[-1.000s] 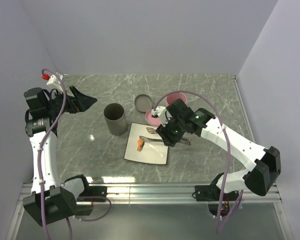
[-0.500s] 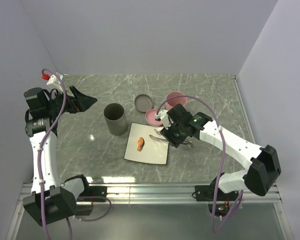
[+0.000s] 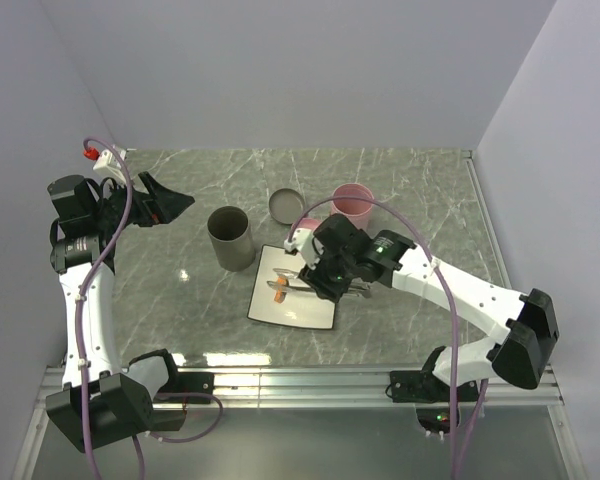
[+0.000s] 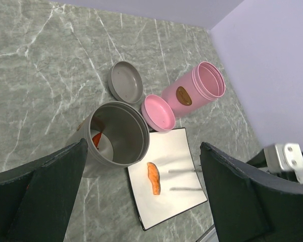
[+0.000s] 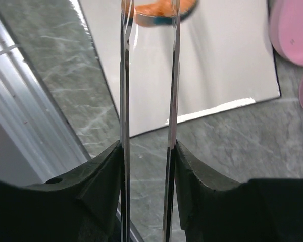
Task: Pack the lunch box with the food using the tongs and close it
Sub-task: Pick up the fake food from the plate.
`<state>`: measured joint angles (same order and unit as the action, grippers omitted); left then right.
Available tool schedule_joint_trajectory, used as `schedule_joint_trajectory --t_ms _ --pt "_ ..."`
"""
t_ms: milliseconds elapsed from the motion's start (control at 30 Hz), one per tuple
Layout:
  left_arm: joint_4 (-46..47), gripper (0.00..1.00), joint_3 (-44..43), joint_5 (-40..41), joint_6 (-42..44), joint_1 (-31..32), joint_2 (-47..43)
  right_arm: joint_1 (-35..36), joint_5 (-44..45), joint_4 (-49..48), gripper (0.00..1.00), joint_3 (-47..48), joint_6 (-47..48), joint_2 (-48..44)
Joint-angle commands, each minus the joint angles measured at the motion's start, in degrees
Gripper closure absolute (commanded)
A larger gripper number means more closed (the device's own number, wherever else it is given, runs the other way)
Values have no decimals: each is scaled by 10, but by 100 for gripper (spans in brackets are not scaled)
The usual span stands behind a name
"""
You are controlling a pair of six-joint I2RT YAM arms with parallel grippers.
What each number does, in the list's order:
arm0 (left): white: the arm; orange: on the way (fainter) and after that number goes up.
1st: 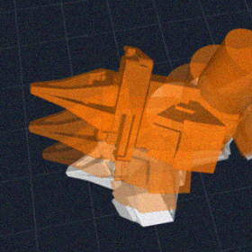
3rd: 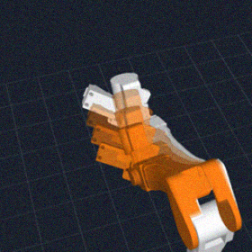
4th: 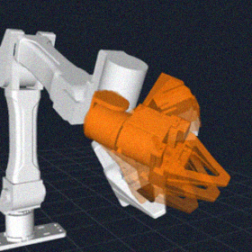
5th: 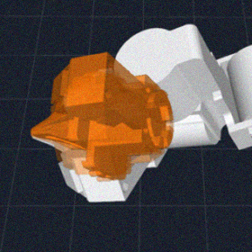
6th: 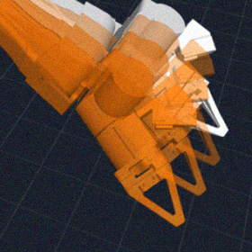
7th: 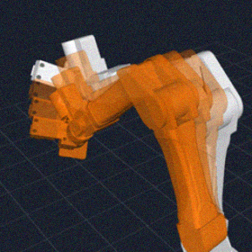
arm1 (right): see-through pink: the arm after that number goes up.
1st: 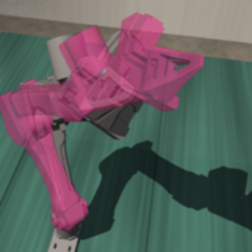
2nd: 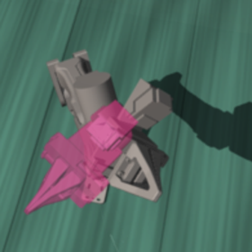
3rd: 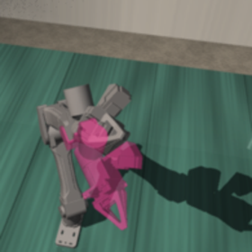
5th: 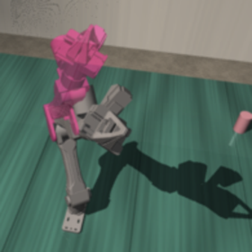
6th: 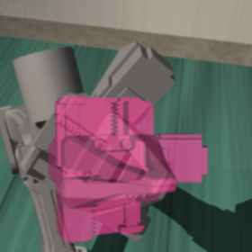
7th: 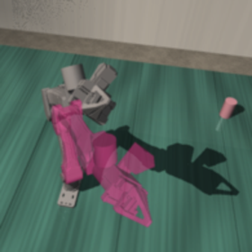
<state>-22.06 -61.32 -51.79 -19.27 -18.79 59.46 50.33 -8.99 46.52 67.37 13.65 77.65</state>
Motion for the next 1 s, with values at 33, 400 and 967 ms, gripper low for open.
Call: schedule_joint_trajectory --t_ms 33,400,967 --pt "13 1 -7 -13 0 -3 -7 37 -16 -7 52 38 16 18" --pt "11 1 -8 -11 3 -2 -7 67 -5 -9 60 58 16 76" --pt "11 1 -4 -9 2 -2 -8 50 41 -23 69 -13 -3 85"
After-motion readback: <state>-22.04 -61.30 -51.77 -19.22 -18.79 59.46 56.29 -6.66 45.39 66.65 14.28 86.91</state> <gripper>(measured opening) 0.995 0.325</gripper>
